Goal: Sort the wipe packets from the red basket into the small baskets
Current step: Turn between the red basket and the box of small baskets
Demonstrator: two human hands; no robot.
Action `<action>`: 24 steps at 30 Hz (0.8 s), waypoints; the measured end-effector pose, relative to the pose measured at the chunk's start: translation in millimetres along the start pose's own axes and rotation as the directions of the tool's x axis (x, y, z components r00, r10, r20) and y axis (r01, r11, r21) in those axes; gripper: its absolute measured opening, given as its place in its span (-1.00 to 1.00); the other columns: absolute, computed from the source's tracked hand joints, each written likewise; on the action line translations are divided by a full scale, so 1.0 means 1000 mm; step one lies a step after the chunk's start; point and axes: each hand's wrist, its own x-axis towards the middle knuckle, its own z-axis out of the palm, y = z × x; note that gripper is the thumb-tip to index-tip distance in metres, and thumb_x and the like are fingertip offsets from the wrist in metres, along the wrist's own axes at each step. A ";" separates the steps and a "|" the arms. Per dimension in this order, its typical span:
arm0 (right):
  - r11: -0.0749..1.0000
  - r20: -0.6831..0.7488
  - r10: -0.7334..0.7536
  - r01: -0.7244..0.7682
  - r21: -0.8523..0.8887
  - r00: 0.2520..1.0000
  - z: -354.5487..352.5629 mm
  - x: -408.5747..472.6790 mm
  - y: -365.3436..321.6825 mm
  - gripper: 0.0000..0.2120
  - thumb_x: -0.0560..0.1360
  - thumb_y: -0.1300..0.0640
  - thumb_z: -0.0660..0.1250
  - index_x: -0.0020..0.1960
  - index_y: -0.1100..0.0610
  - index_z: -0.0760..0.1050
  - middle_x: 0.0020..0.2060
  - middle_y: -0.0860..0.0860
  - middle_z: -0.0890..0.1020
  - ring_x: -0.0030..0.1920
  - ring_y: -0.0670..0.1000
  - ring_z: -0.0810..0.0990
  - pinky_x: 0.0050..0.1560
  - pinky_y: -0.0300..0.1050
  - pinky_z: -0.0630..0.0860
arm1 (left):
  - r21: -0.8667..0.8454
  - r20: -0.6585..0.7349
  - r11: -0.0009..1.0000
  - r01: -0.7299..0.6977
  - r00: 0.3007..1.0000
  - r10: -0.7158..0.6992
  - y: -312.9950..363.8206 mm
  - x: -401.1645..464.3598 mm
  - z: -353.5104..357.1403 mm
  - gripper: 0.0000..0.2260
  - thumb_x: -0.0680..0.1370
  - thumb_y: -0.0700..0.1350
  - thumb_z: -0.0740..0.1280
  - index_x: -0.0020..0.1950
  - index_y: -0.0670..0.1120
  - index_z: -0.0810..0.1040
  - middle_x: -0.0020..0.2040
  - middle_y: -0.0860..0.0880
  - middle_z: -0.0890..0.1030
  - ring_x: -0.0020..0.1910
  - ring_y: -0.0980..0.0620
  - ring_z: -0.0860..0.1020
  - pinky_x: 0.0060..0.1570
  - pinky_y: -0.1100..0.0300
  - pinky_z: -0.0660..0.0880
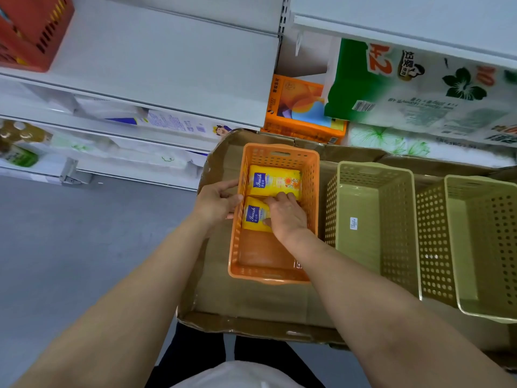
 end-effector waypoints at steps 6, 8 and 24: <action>0.998 -0.045 -0.057 0.057 -0.001 0.997 0.002 0.001 0.001 -0.47 0.52 0.02 0.41 0.45 -0.06 0.36 0.27 0.06 0.47 0.33 0.12 0.36 0.27 0.05 0.43 | -0.019 0.001 1.000 0.010 1.000 -0.010 -0.004 0.004 0.000 -0.63 0.56 -0.18 0.38 0.36 0.01 0.51 -0.06 -0.10 0.67 -0.09 0.00 0.69 -0.15 0.09 0.64; 0.997 -0.034 -0.076 0.077 0.017 0.997 0.002 -0.001 0.004 -0.40 0.49 -0.03 0.43 0.47 -0.09 0.32 0.31 0.04 0.46 0.35 0.11 0.35 0.33 0.06 0.39 | -0.033 0.009 0.999 0.005 1.000 -0.004 -0.004 0.004 -0.001 -0.64 0.56 -0.19 0.38 0.35 0.01 0.52 -0.10 -0.09 0.66 -0.11 0.00 0.69 -0.18 0.12 0.63; 0.978 0.034 0.208 -0.206 -0.038 0.978 -0.049 -0.037 -0.051 -0.46 0.52 -0.07 0.38 0.45 0.06 0.37 0.39 0.13 0.41 0.40 0.18 0.36 0.35 0.07 0.40 | 0.259 0.019 0.961 -0.096 0.995 0.094 0.026 -0.020 -0.080 -0.62 0.43 -0.02 0.45 0.24 -0.01 0.56 0.14 -0.07 0.64 0.13 -0.08 0.60 0.19 -0.04 0.54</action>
